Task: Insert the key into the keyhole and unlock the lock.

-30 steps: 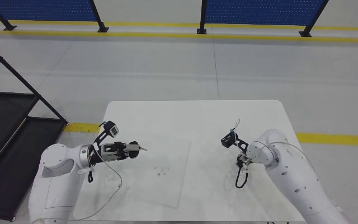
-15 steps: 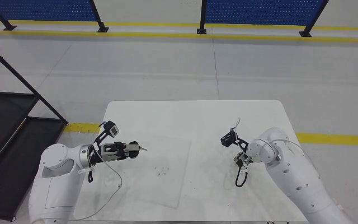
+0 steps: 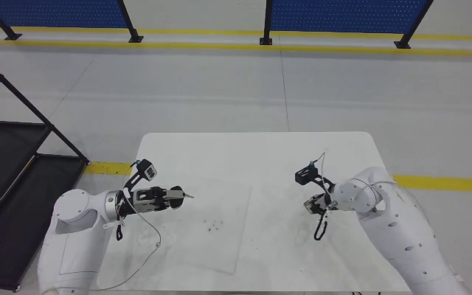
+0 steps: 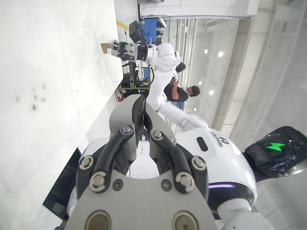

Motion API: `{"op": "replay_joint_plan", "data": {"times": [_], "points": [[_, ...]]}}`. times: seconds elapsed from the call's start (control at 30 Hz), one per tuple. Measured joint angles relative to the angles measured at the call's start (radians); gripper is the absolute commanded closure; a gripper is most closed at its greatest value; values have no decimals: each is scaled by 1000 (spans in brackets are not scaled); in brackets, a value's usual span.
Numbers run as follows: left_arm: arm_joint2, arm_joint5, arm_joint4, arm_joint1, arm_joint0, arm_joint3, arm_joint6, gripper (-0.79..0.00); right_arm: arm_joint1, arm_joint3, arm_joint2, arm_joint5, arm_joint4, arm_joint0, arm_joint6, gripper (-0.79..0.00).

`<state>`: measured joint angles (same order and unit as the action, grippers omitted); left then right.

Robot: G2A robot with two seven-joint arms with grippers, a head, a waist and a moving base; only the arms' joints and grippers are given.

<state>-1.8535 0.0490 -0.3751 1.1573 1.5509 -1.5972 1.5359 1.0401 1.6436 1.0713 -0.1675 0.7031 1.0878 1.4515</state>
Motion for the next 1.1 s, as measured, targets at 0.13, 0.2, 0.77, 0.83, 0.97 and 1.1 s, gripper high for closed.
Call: {"op": "replay_joint_plan", "data": {"times": [0.13, 0.2, 0.77, 0.83, 0.97, 1.1], "points": [[0, 0, 0, 0, 0, 0, 0, 0, -12, 35, 102, -51, -206, 62, -74, 0], [0, 0, 0, 0, 0, 0, 0, 0, -17, 42, 149, -91, -329, 99, -115, 0], [0, 0, 0, 0, 0, 0, 0, 0, -16, -14, 154, -223, -687, 142, -152, 0], [0, 0, 0, 0, 0, 0, 0, 0, -16, -14, 154, -223, -687, 142, -152, 0], [2, -3, 2, 0, 2, 0, -4, 0, -13, -33, 147, -218, -702, 161, -191, 0], [51, -63, -37, 6, 18, 12, -56, 0, -5, -94, 125, -256, -813, 186, -270, 0]]}}
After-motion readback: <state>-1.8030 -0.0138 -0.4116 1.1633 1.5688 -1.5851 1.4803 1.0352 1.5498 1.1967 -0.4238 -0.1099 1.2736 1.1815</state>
